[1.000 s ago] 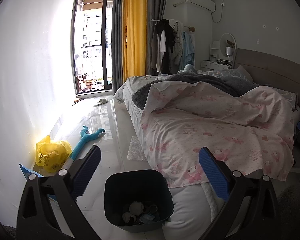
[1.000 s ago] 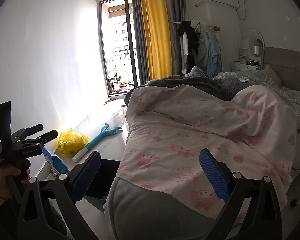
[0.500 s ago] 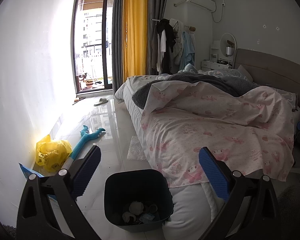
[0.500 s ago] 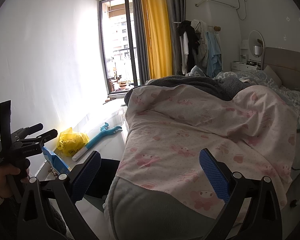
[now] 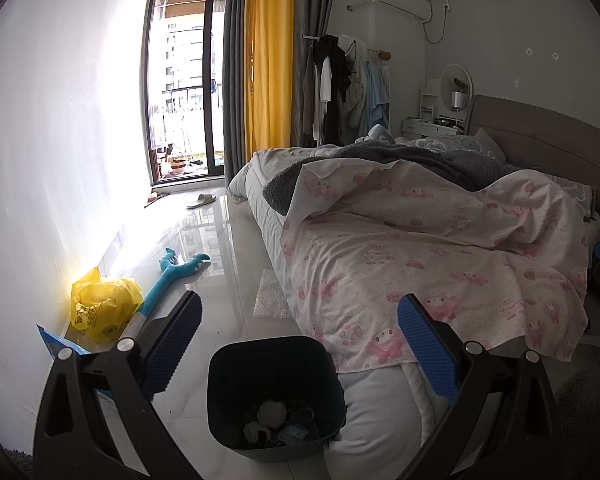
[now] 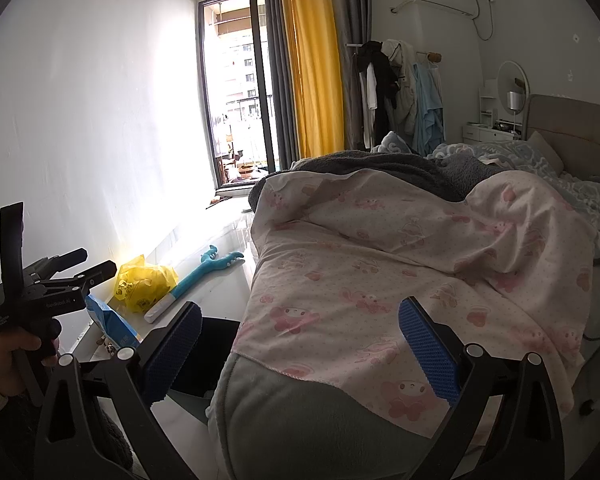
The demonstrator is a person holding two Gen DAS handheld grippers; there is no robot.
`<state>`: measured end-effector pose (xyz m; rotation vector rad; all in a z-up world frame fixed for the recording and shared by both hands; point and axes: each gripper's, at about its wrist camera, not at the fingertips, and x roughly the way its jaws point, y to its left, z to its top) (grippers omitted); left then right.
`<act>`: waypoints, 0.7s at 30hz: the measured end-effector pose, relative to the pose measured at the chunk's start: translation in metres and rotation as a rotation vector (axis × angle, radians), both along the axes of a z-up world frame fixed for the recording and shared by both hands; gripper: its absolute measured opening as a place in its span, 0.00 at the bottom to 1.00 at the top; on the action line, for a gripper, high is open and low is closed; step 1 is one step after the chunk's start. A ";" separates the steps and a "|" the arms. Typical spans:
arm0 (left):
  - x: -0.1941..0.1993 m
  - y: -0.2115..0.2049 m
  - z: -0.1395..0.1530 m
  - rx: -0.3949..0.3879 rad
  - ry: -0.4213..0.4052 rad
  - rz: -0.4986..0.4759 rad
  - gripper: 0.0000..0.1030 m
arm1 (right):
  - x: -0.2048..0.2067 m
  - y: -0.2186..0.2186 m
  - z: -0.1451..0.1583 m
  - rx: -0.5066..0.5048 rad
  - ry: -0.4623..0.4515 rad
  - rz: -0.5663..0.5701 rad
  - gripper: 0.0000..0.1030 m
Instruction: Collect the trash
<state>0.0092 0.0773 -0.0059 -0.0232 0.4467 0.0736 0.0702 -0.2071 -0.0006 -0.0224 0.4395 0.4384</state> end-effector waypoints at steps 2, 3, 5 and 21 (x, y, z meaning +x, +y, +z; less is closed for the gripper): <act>0.000 0.000 0.000 0.000 0.000 0.000 0.97 | 0.000 0.000 0.000 0.000 0.000 0.000 0.97; 0.000 0.000 0.000 -0.001 0.000 0.000 0.97 | 0.000 0.000 0.000 0.000 0.000 0.000 0.97; 0.000 0.000 0.000 0.000 0.000 -0.001 0.97 | 0.000 0.001 0.000 -0.001 0.000 0.000 0.97; 0.000 -0.002 -0.002 -0.001 0.002 -0.002 0.97 | -0.001 0.001 0.000 0.000 0.000 -0.001 0.97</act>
